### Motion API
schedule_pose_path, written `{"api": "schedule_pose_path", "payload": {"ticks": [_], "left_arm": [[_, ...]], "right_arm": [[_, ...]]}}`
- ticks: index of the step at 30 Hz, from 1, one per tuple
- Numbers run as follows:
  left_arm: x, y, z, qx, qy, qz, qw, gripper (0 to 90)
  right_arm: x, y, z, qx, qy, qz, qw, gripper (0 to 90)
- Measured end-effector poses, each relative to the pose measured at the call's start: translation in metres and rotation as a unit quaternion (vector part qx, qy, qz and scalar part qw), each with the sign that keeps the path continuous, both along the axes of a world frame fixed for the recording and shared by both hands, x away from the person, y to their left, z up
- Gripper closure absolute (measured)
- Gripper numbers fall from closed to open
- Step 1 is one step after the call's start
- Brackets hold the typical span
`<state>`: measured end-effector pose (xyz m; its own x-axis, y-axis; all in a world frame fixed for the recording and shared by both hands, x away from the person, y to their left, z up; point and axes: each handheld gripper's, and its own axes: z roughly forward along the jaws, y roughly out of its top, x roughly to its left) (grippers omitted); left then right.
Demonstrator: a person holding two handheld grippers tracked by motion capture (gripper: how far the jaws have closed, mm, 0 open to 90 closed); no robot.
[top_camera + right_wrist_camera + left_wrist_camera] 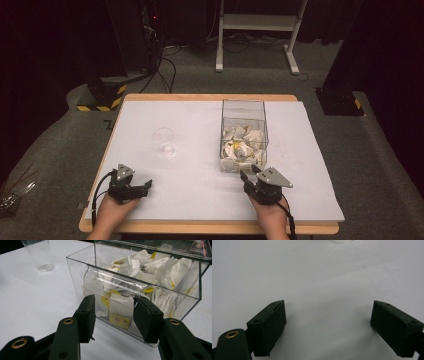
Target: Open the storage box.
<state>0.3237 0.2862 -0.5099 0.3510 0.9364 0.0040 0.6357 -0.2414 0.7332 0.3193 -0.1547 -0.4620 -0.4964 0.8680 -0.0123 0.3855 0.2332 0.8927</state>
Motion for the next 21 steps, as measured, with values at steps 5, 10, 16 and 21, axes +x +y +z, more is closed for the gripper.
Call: {"api": "schedule_pose_path", "payload": {"ticks": [5,10,16,21], "left_arm": [[0.000,0.000,0.000,0.000,0.000,0.000,1.0000,13.4],[0.000,0.000,0.000,0.000,0.000,0.000,1.0000,13.4],[0.000,0.000,0.000,0.000,0.000,0.000,1.0000,13.3],[0.000,0.000,0.000,0.002,0.000,-0.001,1.0000,13.4]], "right_arm": [[-0.004,0.000,0.000,0.002,0.002,0.002,1.0000,52.9],[-0.008,-0.003,0.003,0.003,0.000,0.002,1.0000,50.0],[-0.014,-0.010,0.011,0.005,-0.012,-0.003,0.9999,48.3],[-0.014,-0.017,0.019,0.007,-0.019,-0.012,0.9997,47.3]]}}
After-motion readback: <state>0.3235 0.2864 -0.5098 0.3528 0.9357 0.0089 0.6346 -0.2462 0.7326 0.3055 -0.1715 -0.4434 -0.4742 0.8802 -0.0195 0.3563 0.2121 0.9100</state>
